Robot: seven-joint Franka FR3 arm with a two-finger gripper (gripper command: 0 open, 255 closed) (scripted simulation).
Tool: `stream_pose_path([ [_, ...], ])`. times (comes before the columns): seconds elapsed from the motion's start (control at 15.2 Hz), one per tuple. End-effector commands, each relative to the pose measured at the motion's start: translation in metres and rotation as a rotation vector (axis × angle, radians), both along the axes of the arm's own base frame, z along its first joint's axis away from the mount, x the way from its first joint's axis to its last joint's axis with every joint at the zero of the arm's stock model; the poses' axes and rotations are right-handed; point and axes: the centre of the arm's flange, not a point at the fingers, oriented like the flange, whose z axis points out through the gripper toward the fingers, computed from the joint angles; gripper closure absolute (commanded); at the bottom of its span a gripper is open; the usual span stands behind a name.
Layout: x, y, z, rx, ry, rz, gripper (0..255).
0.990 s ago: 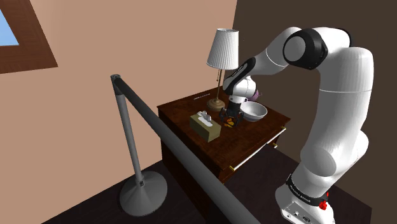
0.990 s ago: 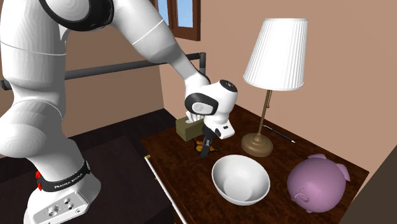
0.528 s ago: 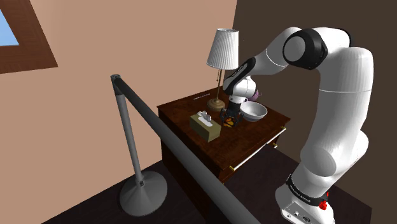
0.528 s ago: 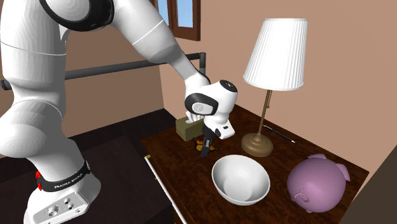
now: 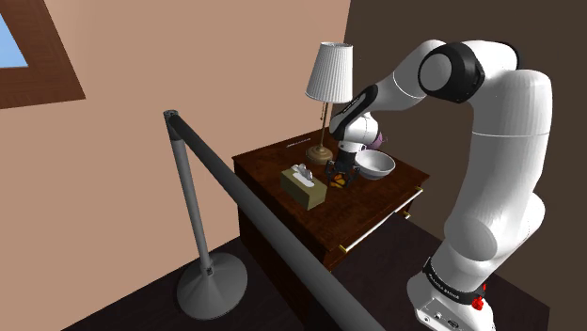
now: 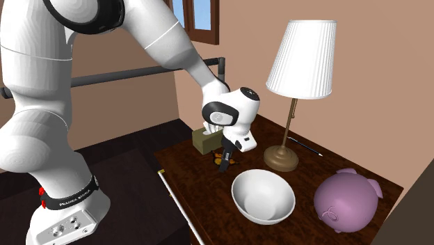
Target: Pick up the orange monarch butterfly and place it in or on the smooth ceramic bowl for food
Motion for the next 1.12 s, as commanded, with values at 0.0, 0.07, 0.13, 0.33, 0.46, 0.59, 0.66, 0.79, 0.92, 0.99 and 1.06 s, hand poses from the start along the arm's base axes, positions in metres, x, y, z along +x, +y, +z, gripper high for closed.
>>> stream_pose_path([
  [0.0, -0.001, 0.0, -0.001, 0.001, 0.003, -0.001, 255],
  [0.07, -0.001, 0.0, 0.004, 0.001, 0.003, -0.001, 255],
  [0.13, -0.001, 0.0, 0.01, 0.001, 0.003, -0.001, 255],
  [0.33, -0.001, 0.0, 0.025, 0.001, 0.003, -0.001, 255],
  [0.46, -0.001, 0.0, 0.036, 0.001, 0.003, -0.001, 255],
  [0.59, -0.001, 0.0, 0.047, 0.001, 0.003, -0.001, 255],
  [0.66, -0.001, 0.0, 0.052, 0.001, 0.003, -0.001, 255],
  [0.79, -0.001, 0.0, 0.062, 0.001, 0.003, -0.001, 255],
  [0.92, -0.001, 0.0, 0.073, 0.001, 0.003, -0.001, 255],
  [0.99, -0.001, 0.0, 0.078, 0.001, 0.003, -0.001, 255],
  [1.06, -0.001, 0.0, 0.084, 0.001, 0.003, -0.001, 255],
])
